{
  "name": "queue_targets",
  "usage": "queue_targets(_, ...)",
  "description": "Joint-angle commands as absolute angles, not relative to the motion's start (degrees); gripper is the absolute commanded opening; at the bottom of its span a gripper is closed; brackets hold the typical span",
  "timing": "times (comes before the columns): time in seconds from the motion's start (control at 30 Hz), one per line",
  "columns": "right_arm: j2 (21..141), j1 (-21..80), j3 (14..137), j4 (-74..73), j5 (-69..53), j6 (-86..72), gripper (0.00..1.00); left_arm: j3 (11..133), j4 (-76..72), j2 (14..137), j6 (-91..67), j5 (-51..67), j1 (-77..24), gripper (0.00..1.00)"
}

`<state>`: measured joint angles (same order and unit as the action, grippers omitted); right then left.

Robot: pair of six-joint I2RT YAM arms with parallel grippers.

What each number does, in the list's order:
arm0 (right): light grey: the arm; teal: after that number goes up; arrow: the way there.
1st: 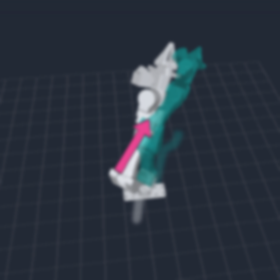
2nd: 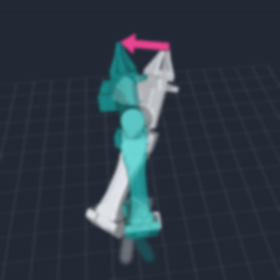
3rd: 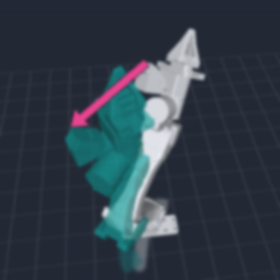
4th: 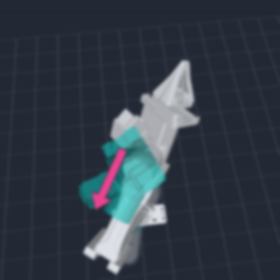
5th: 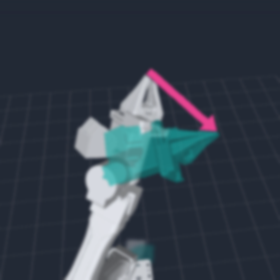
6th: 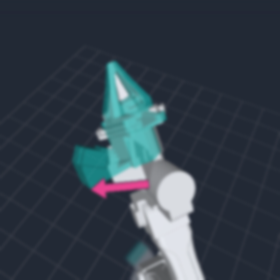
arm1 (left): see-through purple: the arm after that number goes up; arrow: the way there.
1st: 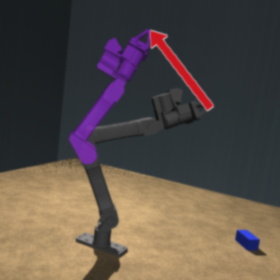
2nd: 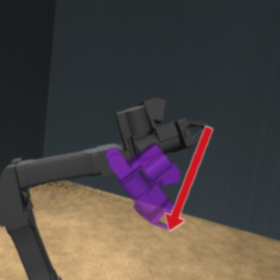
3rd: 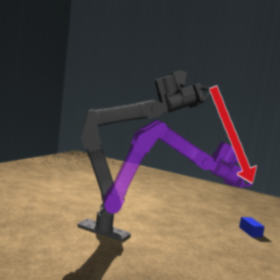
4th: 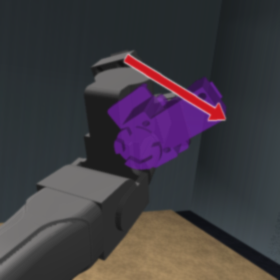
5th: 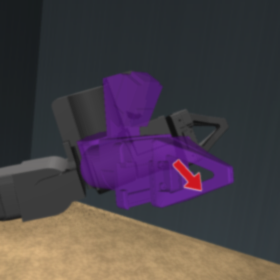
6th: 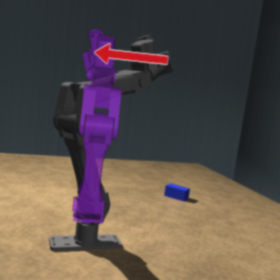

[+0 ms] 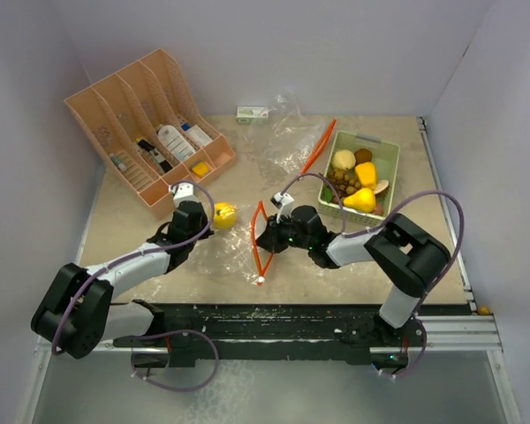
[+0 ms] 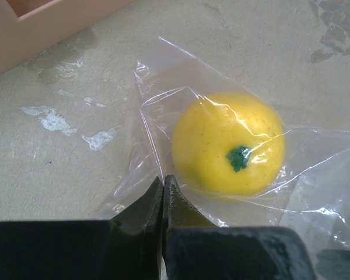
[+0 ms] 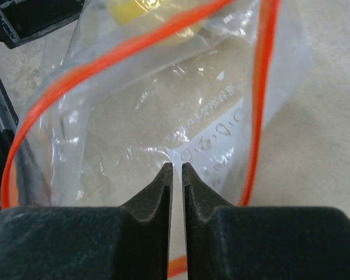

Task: Open the zip-top bag and remove the fake food
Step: Pick up the fake fruit from the zipper food storage bag.

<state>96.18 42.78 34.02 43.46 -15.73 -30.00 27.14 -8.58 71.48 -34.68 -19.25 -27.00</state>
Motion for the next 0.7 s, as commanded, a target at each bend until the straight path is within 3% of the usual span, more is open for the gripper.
queue_targets(0.0, 100.79, 44.19, 40.05, 52.19, -14.65, -31.75, 0.15, 26.28, -11.27, 68.90, -33.50, -18.53, -26.94, 0.00)
queue_targets(0.3, 109.90, 44.16, 45.00, 57.56, -15.70, -32.09, 0.10, 24.65, -11.67, 54.01, -29.61, -26.66, -33.59, 0.00)
queue_targets(0.43, 108.88, 44.20, 44.95, 56.95, -14.64, -31.96, 0.10, 22.22, -14.80, 54.46, -29.09, -27.33, -33.66, 0.00)
queue_targets(0.5, 108.02, 44.13, 44.83, 56.12, -13.59, -31.26, 0.13, 23.40, -13.02, 57.49, -29.93, -28.22, -33.66, 0.00)
queue_targets(0.67, 106.45, 44.16, 44.34, 56.82, -13.93, -30.77, 0.32, 25.66, -11.91, 62.85, -30.32, -28.91, -33.66, 0.00)
